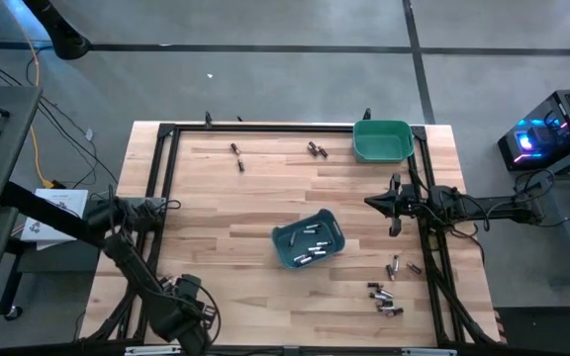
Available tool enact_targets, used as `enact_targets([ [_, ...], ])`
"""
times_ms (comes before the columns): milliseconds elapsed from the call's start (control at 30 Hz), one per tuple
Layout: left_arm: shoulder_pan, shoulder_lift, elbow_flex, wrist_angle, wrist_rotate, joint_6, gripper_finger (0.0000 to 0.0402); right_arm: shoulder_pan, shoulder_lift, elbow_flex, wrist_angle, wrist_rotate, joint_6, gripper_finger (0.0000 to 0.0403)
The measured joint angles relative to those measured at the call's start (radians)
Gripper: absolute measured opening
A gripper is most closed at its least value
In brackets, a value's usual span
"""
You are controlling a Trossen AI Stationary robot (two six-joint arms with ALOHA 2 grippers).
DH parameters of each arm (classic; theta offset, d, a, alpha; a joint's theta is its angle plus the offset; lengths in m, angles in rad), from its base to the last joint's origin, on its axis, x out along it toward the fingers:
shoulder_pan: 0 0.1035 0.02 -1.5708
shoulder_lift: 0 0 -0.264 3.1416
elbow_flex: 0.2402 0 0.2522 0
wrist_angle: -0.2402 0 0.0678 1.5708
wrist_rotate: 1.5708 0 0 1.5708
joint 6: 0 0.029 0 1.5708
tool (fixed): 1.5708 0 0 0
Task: Sort batteries
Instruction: Put the silver battery into the blue bin
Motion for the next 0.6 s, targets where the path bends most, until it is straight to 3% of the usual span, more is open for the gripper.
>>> enact_targets([
  [600,0.000,-0.110,-0.291,0.269,0.047,-0.025,0.0172,0.000,0.000,0.000,0.000,0.000,0.000,0.0000],
])
